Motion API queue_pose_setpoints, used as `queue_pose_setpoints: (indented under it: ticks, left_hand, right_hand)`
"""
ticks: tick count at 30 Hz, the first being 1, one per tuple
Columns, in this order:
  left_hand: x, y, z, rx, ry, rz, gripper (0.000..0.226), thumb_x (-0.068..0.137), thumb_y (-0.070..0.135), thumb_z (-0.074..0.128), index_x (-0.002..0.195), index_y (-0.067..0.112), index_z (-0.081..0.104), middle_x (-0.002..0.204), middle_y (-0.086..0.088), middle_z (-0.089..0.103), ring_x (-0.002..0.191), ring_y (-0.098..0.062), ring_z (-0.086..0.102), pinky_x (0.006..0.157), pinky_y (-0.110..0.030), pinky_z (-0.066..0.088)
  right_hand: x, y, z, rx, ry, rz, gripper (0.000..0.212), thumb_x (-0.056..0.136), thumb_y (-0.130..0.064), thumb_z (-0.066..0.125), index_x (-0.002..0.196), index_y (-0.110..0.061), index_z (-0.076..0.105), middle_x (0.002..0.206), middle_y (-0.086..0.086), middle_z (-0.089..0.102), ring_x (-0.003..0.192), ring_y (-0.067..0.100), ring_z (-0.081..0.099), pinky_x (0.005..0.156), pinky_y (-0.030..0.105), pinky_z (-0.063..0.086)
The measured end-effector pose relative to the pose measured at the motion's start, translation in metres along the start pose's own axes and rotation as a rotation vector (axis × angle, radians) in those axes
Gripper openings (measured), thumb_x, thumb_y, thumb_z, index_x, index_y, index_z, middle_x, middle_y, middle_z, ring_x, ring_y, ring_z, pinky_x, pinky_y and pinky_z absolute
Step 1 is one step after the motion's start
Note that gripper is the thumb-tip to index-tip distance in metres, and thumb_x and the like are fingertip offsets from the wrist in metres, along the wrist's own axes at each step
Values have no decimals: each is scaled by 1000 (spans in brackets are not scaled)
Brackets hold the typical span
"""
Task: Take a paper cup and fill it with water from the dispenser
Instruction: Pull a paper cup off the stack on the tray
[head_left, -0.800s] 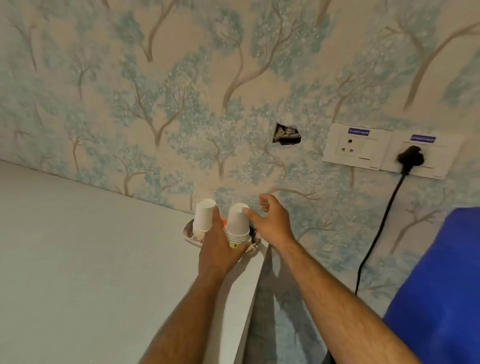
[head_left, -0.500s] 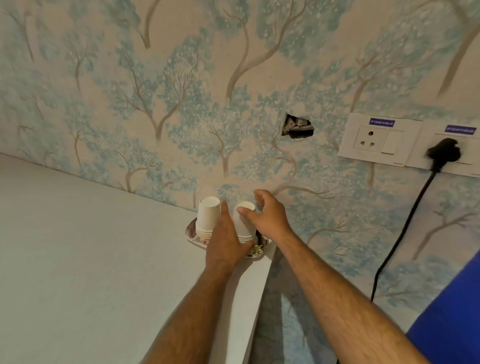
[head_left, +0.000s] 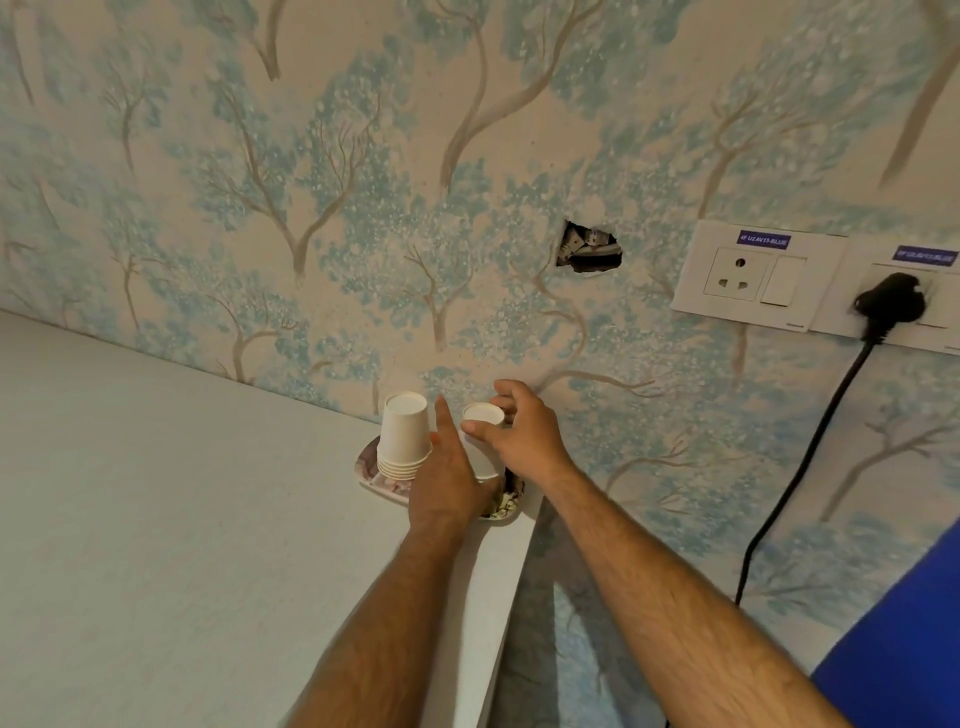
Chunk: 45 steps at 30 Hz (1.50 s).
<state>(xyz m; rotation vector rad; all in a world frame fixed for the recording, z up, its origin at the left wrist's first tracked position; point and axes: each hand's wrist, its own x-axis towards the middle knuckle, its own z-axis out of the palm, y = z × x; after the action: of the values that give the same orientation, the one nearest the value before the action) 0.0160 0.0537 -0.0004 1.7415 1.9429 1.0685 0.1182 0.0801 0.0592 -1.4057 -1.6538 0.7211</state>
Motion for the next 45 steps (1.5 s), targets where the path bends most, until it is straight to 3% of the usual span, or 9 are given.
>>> queue_pose_setpoints:
  ticks: [10,17,22,27,31,36,41,43,45]
  left_hand:
    - [2,7,-2,-8,-43,-11,126,81,41,81,158,20,-16,149,-10,51,128,-28,58,101,-43,51]
    - [-2,4,-2,-24,-13,24,131,78,41,83,157,21,-20,146,-10,54,127,-28,59,104,-45,49]
    - [-10,7,-6,-66,42,60,129,78,50,81,158,19,-15,151,-12,48,134,-30,52,107,-48,45]
    - [-21,11,-13,-92,101,122,117,85,40,76,159,20,-12,156,-10,43,139,-28,46,110,-46,42]
    - [-35,23,-22,-367,217,189,101,85,43,74,160,26,8,158,-7,39,142,-23,42,115,-49,40]
    - [-51,50,-40,-837,145,240,109,70,63,73,157,23,22,149,-2,48,133,-6,50,113,-40,45]
    - [-70,72,-43,-825,116,277,95,70,53,81,150,29,35,129,10,60,118,2,58,104,-28,50]
    - [-78,74,-41,-778,133,290,88,71,51,80,148,29,41,124,23,56,114,12,54,101,-19,46]
    - [-87,74,-39,-738,119,312,89,71,51,81,148,27,43,128,21,55,116,10,52,102,-17,43]
  right_hand:
    - [3,-4,-2,17,-39,-23,73,80,-25,80,143,-22,43,136,2,60,113,14,56,92,23,44]
    - [7,-13,-13,67,6,-46,69,81,-25,79,141,-22,45,133,1,61,116,17,58,98,27,47]
    - [-1,-22,-23,168,131,-110,63,81,-21,79,137,-21,51,128,0,64,110,12,59,86,16,44]
    - [-17,-38,-36,342,395,-168,54,81,-21,78,130,-21,55,121,-4,65,108,13,62,93,29,51]
    - [-37,-50,-49,829,447,-10,46,86,-18,73,129,-16,55,118,1,65,110,20,63,86,36,56]
    - [-79,-47,-54,1367,162,355,45,92,-36,63,127,-8,58,115,15,63,107,30,62,89,42,53]
    - [-121,-36,-50,1354,96,484,42,94,-46,57,109,-8,65,103,16,67,92,29,67,79,41,56]
    - [-134,-29,-50,1277,100,505,41,95,-46,54,111,-10,66,108,16,68,91,29,68,71,39,57]
    - [-146,-17,-51,1122,175,457,37,99,-38,52,123,-12,62,112,15,68,91,27,67,70,37,57]
